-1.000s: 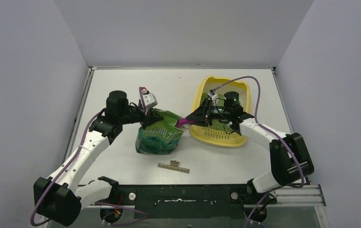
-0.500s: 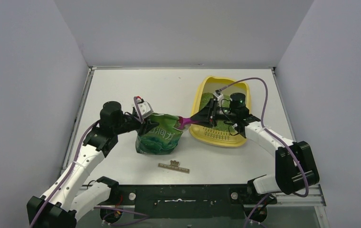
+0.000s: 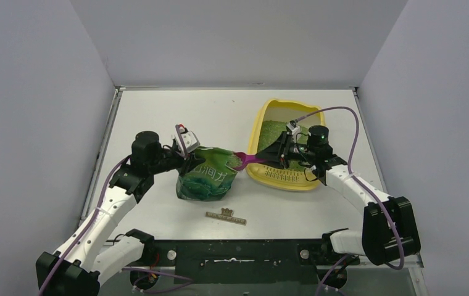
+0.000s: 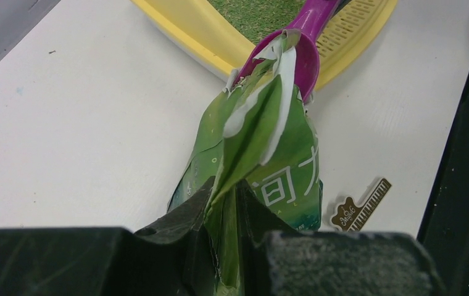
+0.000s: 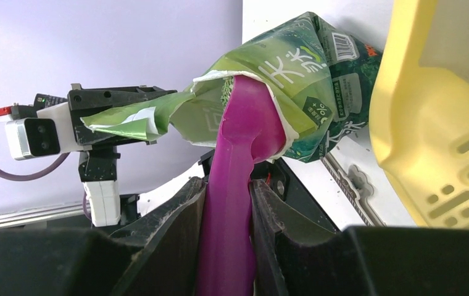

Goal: Fill the litter box with clean litter
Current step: 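Scoop the cat litter from the cat litter bag.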

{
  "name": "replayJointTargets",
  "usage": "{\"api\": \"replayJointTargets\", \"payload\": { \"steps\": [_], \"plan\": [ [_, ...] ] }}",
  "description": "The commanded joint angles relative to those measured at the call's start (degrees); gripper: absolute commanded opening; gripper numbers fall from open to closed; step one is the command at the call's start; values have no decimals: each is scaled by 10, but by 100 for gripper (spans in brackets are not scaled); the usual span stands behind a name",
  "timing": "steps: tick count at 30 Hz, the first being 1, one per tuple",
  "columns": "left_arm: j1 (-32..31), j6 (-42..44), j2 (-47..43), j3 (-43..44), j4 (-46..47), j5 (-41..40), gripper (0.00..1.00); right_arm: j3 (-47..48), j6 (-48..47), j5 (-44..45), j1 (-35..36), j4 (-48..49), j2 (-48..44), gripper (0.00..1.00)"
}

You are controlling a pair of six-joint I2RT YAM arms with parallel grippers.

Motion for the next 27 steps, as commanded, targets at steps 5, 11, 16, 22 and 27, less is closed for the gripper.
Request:
{"api": "replayJointTargets", "payload": {
  "steps": [5,11,16,22,27],
  "plan": [
    [-3,-3,15,32,6,15,5,30,9,15,52,35,27,0],
    [-3,3,14,35,-11,14,0,28,-63,-10,-20,-65,-10,0],
    [-2,3,20,37,-5,17,0,9,39,-9,10,59,-1,0],
    [-2,6,28,44,-12,19,0,0,35,-5,14,62,-9,0],
    [-2,7,26,44,-14,20,0,-57,176,-36,-11,284,8,0]
  ]
}}
